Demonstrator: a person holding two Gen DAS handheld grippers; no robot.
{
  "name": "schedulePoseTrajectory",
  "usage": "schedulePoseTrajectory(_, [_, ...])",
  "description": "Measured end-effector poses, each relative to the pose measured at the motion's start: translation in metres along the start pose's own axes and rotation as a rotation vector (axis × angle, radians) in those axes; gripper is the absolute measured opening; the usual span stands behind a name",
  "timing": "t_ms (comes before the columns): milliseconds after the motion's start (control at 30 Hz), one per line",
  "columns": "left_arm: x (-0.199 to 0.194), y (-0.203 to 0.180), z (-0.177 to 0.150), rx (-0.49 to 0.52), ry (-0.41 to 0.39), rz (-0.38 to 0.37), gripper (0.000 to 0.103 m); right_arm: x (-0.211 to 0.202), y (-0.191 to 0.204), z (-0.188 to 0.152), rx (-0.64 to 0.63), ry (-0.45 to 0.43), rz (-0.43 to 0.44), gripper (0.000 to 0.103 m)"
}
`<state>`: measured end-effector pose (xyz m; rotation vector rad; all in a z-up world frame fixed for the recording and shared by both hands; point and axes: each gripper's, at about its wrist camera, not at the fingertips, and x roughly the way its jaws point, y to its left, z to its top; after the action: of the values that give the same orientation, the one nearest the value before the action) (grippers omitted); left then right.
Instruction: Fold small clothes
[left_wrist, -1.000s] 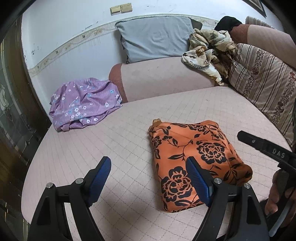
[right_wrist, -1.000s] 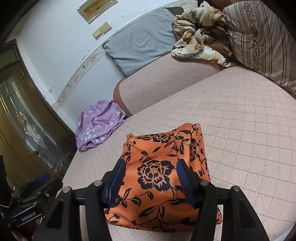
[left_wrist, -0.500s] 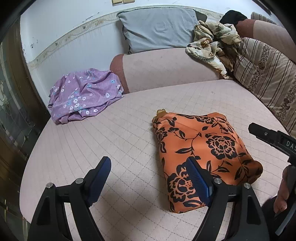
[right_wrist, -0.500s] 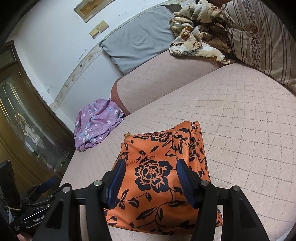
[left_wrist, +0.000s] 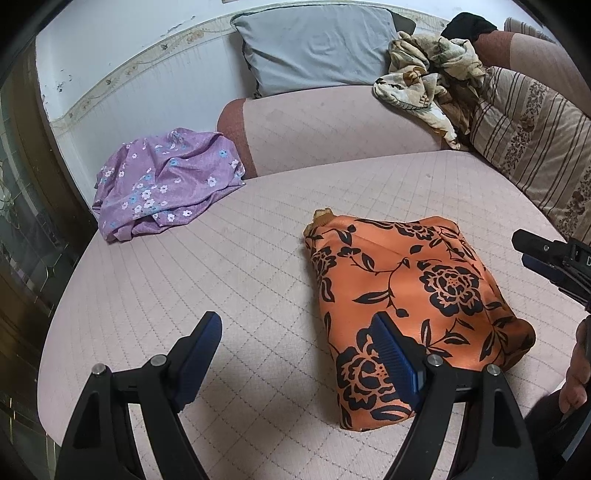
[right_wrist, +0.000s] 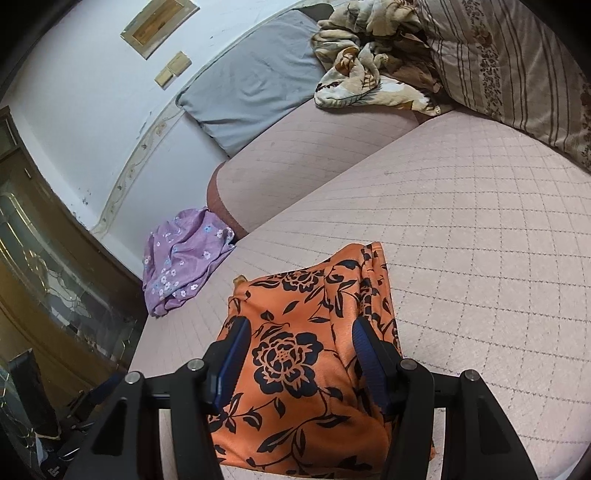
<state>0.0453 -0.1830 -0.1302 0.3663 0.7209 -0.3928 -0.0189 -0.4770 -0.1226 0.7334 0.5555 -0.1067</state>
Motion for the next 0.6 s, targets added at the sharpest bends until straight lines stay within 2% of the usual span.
schedulePoseTrajectory(333, [0.006,0.001,0.002,0.007,0.011,0.002,0.083,0.004,-0.003,0.0,0.014,0.014,-0.008,0.061])
schedulePoseTrajectory(600, [0.017,-0.003,0.004,0.016,0.024,-0.017,0.083,0.012,-0.014,0.0,0.051,0.048,-0.024,0.065])
